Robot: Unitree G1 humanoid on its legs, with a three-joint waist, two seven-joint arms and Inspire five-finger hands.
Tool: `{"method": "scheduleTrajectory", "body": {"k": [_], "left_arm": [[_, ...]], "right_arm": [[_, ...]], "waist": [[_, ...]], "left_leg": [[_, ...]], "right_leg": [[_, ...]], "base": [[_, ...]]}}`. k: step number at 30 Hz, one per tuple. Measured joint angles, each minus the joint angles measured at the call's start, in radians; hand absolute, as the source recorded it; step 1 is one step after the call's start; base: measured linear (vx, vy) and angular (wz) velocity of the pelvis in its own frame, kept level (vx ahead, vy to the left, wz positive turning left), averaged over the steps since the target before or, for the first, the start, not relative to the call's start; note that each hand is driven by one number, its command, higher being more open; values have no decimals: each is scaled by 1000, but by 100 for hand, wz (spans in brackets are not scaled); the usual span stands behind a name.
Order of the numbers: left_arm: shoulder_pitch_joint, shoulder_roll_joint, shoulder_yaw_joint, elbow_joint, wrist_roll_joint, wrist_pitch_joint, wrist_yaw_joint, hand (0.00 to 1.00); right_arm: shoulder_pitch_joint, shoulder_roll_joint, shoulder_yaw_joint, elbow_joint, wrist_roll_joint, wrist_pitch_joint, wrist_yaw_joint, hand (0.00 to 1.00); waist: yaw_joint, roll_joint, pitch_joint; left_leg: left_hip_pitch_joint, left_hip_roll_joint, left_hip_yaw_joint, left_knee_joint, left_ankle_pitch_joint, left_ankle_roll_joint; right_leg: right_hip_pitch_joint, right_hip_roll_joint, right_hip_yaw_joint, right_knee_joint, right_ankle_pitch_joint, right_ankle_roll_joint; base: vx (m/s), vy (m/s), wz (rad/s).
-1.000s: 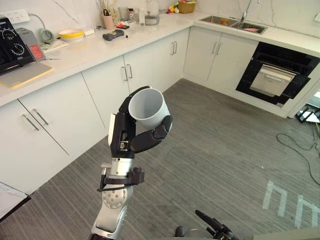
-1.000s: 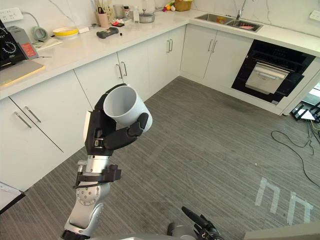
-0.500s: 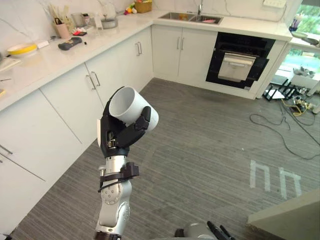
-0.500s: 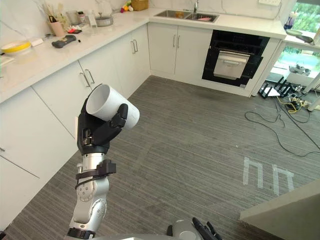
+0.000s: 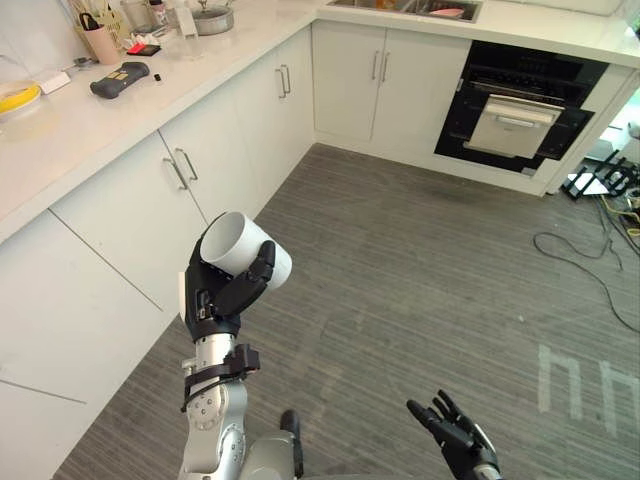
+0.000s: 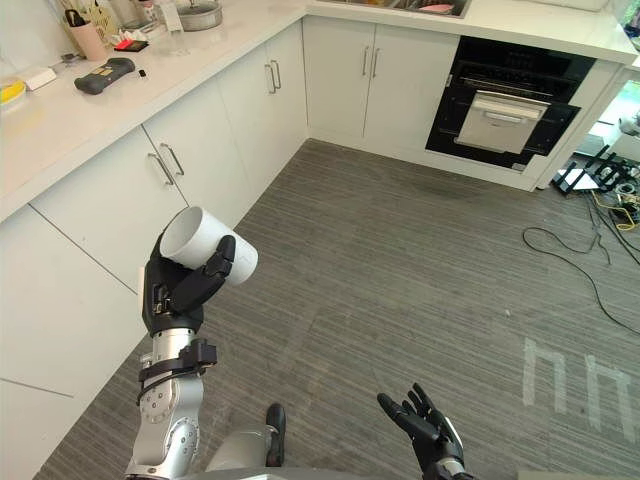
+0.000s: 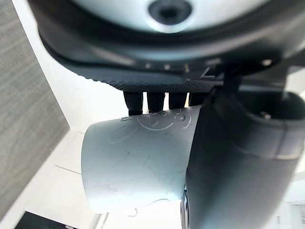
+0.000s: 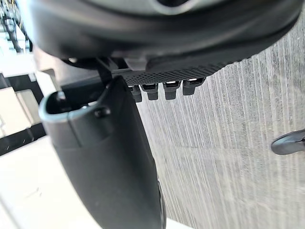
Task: Walk over to the sink, pick up the cup, carry it to the dishwasher, place the cup inside the dishwasher, then close the dishwasher door
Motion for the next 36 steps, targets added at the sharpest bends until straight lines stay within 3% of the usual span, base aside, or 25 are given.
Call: {"method": "scheduleTrajectory", "body": {"k": [1, 2, 4, 6, 7, 9, 10, 12, 13, 14, 15, 17, 18, 19, 20, 22, 24, 26, 27, 29, 30, 33, 34, 35, 36], "left_arm": [[1, 7, 2, 1, -6, 0, -8, 0], [3, 23, 3, 1, -7, 0, -12, 0], [-2, 48, -5, -3, 3, -4, -11, 0], [-16, 60, -18, -14, 8, -7, -12, 0], [-30, 62, -34, -14, 7, -6, -14, 0], [-46, 62, -58, -16, 7, -5, -30, 0], [-48, 60, -67, -19, 7, -5, -47, 0], [-37, 59, -80, -28, 7, -8, -79, 0], [-11, 57, -85, -42, 8, -22, -95, 0], [13, 36, -85, -49, 19, -31, -100, 0], [18, 32, -85, -54, 20, -33, -103, 0], [13, 15, -95, -59, 28, -34, -119, 0], [18, -7, -97, -67, 30, -34, -121, 0], [28, -25, -99, -81, 37, -36, -119, 0], [40, -43, -117, -102, 44, -37, -112, 0], [59, -47, -146, -131, 71, -38, -99, 0], [96, -55, -157, -143, 104, -45, -93, 0], [118, -62, -148, -145, 103, -50, -83, 0], [137, -72, -133, -155, 102, -50, -76, 0], [180, -90, -103, -175, 100, -55, -66, 0], [216, -105, -79, -183, 98, -58, -56, 0], [248, -101, -72, -183, 78, -58, -54, 0], [249, -93, -74, -181, 73, -58, -60, 0], [241, -84, -73, -183, 70, -58, -61, 0], [227, -76, -61, -183, 66, -59, -62, 0]], "right_arm": [[9, 13, -10, 0, 0, -7, -13, 100], [19, 31, -9, -3, -2, -24, -40, 100], [53, 56, 17, -49, -23, -48, -85, 100], [71, 71, 51, -122, -33, -62, -136, 100], [76, 75, 63, -181, -40, -62, -179, 100], [82, 79, 68, -264, -42, -64, -244, 100], [87, 87, 69, -315, -50, -70, -290, 100], [111, 103, 89, -394, -52, -84, -362, 100], [139, 105, 112, -459, -62, -105, -395, 100], [134, 86, 132, -503, -71, -110, -424, 100], [129, 86, 145, -522, -71, -109, -441, 100], [140, 105, 173, -639, -101, -108, -489, 100], [150, 114, 186, -719, -124, -107, -513, 100], [159, 115, 195, -785, -140, -107, -523, 100], [172, 112, 202, -862, -151, -109, -528, 100], [177, 111, 212, -920, -158, -128, -530, 100], [198, 105, 223, -987, -156, -142, -518, 100], [197, 96, 225, -1015, -145, -144, -497, 100], [192, 86, 228, -1038, -137, -144, -478, 100], [170, 66, 238, -1058, -138, -144, -443, 100], [147, 60, 242, -1061, -138, -141, -419, 100], [148, 68, 240, -1074, -136, -140, -396, 100], [156, 83, 238, -1065, -136, -129, -390, 100], [159, 87, 233, -1068, -136, -121, -388, 100], [137, 96, 233, -1062, -137, -102, -372, 100]], "waist": [[2, -4, 0], [0, 0, 1], [-21, 12, -8], [-49, 9, -11], [-66, 16, -7], [-89, 24, -1], [-99, 31, 3], [-105, 29, 2], [-103, 16, -6], [-103, 57, -11], [-104, 64, -12], [-105, 69, -7], [-100, 81, 4], [-90, 87, 9], [-75, 101, 1], [-67, 109, 0], [-47, 104, -7], [-35, 102, -11], [-22, 101, -13], [-5, 97, -23], [14, 90, -32], [16, 77, -42], [17, 31, -80], [8, 18, -86], [10, 14, -72]], "left_leg": [[43, -11, 8, -30, -7, 9], [130, -16, 18, -97, -12, 16], [231, -13, 22, -191, -12, 18], [296, -10, 22, -243, -20, 20], [334, -4, 25, -258, -33, 19], [393, 8, 35, -280, -62, 9], [431, 24, 43, -283, -87, -10], [493, 39, 87, -280, -126, -62], [543, 33, 137, -265, -172, -85], [582, 72, 170, -241, -219, -100], [585, 81, 183, -215, -223, -108], [548, 121, 205, 9, -220, -114], [490, 173, 191, 247, -174, -148], [415, 206, 148, 458, -79, -155], [290, 242, 84, 697, -26, -164], [156, 284, 40, 852, -38, -148], [14, 319, 55, 809, -100, -92], [-38, 317, 100, 665, -139, -58], [-48, 297, 126, 490, -158, -52], [-44, 228, 83, 163, -140, -70], [-52, 181, 33, 25, -52, -83], [-53, 129, 53, -47, 89, -61], [-34, 75, 97, -68, 114, -33], [-33, 67, 97, -40, 93, -8], [-72, 85, 95, 123, 24, 42]], "right_leg": [[-36, -20, -3, 85, 65, -8], [-106, -22, 0, 234, 67, -15], [-204, 34, -26, 307, -12, -19], [-292, 94, -87, 240, -69, -26], [-339, 127, -142, 147, -86, -51], [-392, 154, -223, -21, -77, -83], [-412, 173, -261, -145, -33, -117], [-409, 190, -305, -339, 113, -124], [-408, 178, -318, -369, 269, -197], [-409, 205, -322, -290, 267, -276], [-410, 213, -318, -264, 225, -288], [-386, 230, -299, -181, 119, -282], [-331, 262, -276, -174, 73, -275], [-293, 290, -247, -178, 42, -273], [-260, 326, -217, -189, 17, -279], [-191, 367, -187, -231, -2, -284], [-92, 392, -109, -311, -19, -289], [-40, 392, -51, -357, -22, -275], [-13, 387, 2, -373, -31, -265], [13, 373, 81, -374, -56, -248], [33, 352, 154, -377, -84, -219], [97, 296, 188, -380, -129, -140], [113, 230, 185, -363, -154, -102], [115, 217, 184, -349, -143, -98], [141, 232, 181, -335, -89, -96]], "base": [[472, 261, -21], [452, 227, -36], [475, 188, -23], [387, 44, -9], [468, 17, -8], [501, 13, -8], [650, -26, -4], [618, -46, -14], [497, -57, -47], [719, -105, -50], [559, -171, -45], [514, -222, -37], [492, -206, -64], [571, -194, -93], [458, -119, -87], [362, -62, -70], [498, -46, -86], [478, 9, -88], [520, 80, -109], [671, 177, -130], [602, 209, -127], [629, 256, -58], [654, 241, 7], [795, 257, 11], [636, 176, 19]]}}
